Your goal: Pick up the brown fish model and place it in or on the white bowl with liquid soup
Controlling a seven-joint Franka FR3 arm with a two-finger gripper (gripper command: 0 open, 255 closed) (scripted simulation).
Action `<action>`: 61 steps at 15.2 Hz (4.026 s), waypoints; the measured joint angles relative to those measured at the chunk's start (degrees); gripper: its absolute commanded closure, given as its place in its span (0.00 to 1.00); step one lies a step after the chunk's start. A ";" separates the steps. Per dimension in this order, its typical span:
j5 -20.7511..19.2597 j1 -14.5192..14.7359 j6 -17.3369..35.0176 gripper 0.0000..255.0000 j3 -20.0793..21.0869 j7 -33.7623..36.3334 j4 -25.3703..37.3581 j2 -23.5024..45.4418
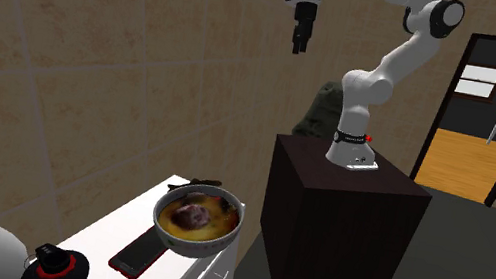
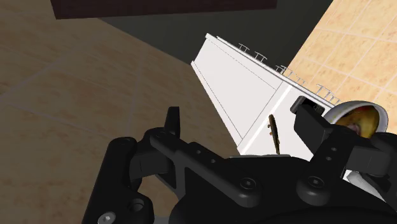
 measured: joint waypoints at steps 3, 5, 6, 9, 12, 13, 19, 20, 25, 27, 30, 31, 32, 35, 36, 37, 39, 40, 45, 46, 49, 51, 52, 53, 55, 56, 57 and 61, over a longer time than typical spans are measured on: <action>0.40 0.52 2.46 0.00 0.83 0.20 -0.83 1.71; 0.89 1.27 5.21 0.00 2.02 0.60 -0.74 4.55; 1.01 1.56 6.82 0.00 2.48 0.58 -1.41 5.54; 1.75 2.77 12.42 0.00 4.51 1.22 -1.62 10.95; 1.93 3.60 17.47 0.00 5.92 1.29 -1.34 16.40; 1.99 3.90 19.16 0.00 6.46 1.43 -1.84 17.60; 1.58 5.57 27.95 0.00 9.95 3.13 1.80 30.18; 1.33 5.83 29.20 0.00 10.53 3.58 2.73 32.39; -0.93 6.95 34.72 0.00 12.87 5.83 8.05 43.52; -2.19 7.40 36.58 0.00 13.46 6.68 10.21 47.78; -4.44 8.43 38.74 0.00 14.22 8.45 14.36 54.44; -5.23 8.81 39.20 0.00 14.35 9.01 15.96 56.63; -5.93 9.17 39.68 0.00 14.44 9.43 17.02 58.33; -8.33 10.64 40.97 0.00 14.51 11.03 21.67 64.74; -9.17 11.22 41.04 0.00 14.44 11.54 23.92 67.21; -9.93 11.69 41.08 0.00 14.29 11.82 26.24 69.73; -11.31 13.04 41.05 0.00 14.12 12.85 30.13 73.94; -11.99 13.79 41.15 0.00 14.01 13.38 32.04 76.12; -14.56 16.68 39.85 0.00 13.05 14.16 44.17 87.74; -14.73 16.90 39.91 0.00 12.96 14.21 45.11 88.77; -15.04 17.20 41.03 0.00 12.75 14.44 45.58 90.41; -15.22 17.32 41.96 0.00 12.59 14.55 45.76 91.52; -15.31 17.33 42.60 0.00 12.50 14.58 45.68 92.07; -15.37 17.34 42.85 0.00 12.45 14.58 45.77 92.44; -15.42 17.38 43.15 0.00 12.40 14.64 45.77 92.73; -15.43 17.38 43.23 0.00 12.39 14.64 45.75 92.77; -15.43 17.38 43.25 0.00 12.39 14.64 45.76 92.80; -15.44 17.38 43.27 1.00 12.38 14.64 45.77 92.83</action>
